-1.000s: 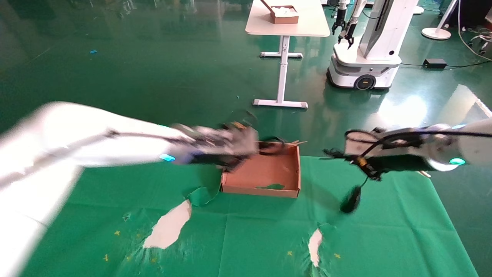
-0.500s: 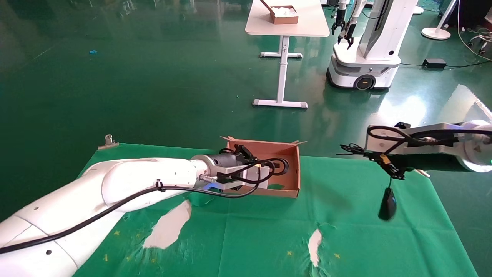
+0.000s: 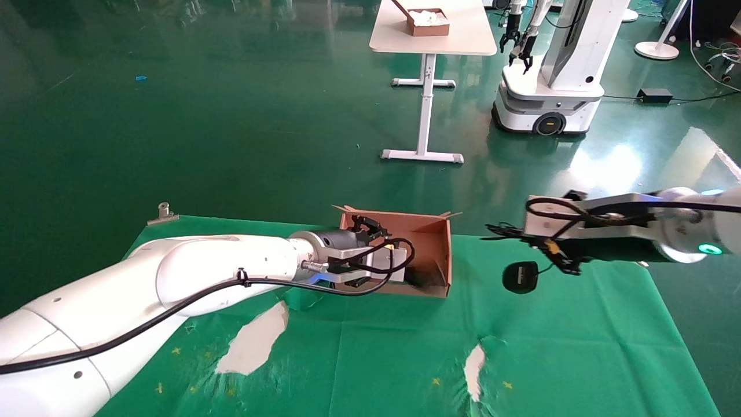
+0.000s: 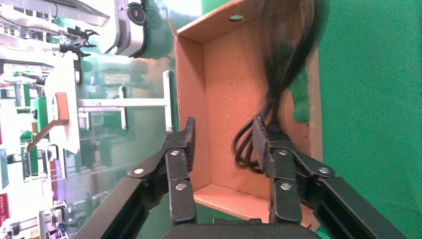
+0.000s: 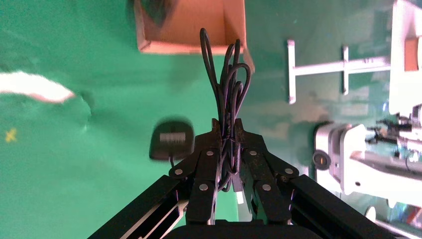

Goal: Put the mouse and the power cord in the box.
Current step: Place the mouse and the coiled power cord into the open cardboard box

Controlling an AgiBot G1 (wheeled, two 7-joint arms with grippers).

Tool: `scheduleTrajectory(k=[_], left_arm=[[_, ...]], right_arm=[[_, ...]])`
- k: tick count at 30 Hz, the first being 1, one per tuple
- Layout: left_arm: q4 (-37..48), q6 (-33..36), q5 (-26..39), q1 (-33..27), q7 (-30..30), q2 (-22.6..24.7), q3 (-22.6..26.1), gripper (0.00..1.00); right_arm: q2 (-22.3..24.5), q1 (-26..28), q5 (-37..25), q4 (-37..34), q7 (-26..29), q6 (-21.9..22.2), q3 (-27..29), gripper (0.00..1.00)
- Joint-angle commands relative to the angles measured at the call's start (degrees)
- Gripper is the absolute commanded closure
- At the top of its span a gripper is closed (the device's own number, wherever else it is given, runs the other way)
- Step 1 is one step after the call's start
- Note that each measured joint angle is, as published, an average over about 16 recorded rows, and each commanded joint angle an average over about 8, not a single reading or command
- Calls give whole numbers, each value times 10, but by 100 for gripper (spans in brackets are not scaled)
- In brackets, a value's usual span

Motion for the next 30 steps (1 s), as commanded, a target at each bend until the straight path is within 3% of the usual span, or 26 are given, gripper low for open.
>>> scheduleTrajectory(k=[1,8,15,19,24,28,30], left_arm=[[0,-4,-10,-2,0,0,12,0],[47,-27,-31,-21,-13,-5,34,0],[130,-22,-31,-50,-38,-26,41,0],[126,-8,-30,-51,-49,-43,43,0],[90,-1,-28,-44,-62,-64,46,0],[69,-3,-19,-42,-79,-75,50,0],[63,-4,-15,-42,-86,-77,52,0]], right_arm=[[-5,3,1,-3,-3,0,-1,100],[-34,21,27,6,-24,-3,0,100],[-104,35,29,-25,-69,24,-16,100],[-166,42,11,-97,-116,65,-34,100],[-252,47,-23,-240,-185,133,-66,100],[-289,48,-42,-343,-210,196,-101,100],[-294,48,-47,-373,-209,221,-115,79]])
